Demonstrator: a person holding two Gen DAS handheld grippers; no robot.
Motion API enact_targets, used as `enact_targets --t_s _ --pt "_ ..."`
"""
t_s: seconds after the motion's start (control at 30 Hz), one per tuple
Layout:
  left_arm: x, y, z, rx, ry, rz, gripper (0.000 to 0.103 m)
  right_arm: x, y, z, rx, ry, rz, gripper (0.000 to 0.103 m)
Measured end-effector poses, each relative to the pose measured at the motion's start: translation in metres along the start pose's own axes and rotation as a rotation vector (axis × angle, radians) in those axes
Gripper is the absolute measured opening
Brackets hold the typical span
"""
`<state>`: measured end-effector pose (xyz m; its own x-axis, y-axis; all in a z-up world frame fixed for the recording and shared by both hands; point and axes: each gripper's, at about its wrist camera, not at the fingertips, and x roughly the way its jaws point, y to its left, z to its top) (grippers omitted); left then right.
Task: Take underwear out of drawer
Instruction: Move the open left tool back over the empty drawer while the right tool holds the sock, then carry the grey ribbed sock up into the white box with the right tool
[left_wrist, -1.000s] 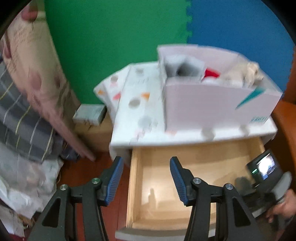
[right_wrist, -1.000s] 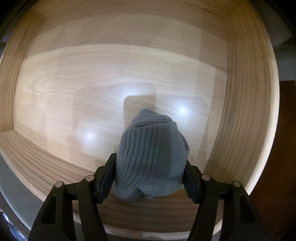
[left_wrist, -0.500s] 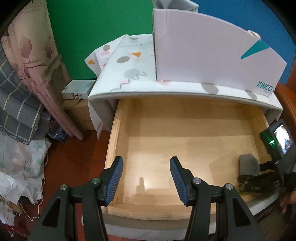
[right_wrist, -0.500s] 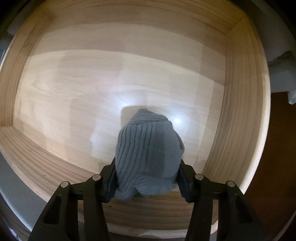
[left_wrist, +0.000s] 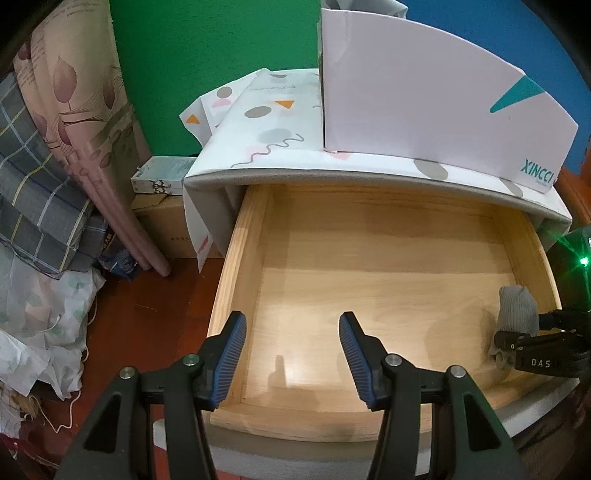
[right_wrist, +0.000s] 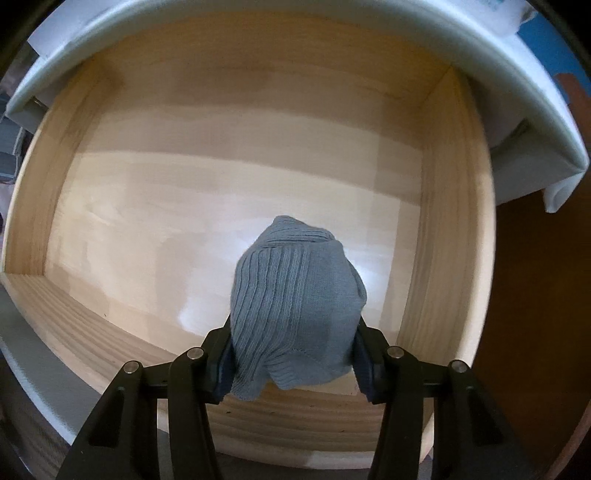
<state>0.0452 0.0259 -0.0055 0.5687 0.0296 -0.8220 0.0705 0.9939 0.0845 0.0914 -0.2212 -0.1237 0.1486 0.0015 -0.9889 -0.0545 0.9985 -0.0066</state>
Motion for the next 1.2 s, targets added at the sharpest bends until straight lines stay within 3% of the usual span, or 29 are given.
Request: enact_targets --t_s 0.57,1.2 --pt "0.000 0.000 -0.002 -0.011 0.003 0.011 0.054 -0.062 -0.015 -0.024 0.067 -0.234 0.093 0.049" --pt "-0.004 0.000 -0.003 -0.006 -0.020 0.026 0.054 -0.189 -0.025 -0.020 0.056 -0.463 0.107 0.049"
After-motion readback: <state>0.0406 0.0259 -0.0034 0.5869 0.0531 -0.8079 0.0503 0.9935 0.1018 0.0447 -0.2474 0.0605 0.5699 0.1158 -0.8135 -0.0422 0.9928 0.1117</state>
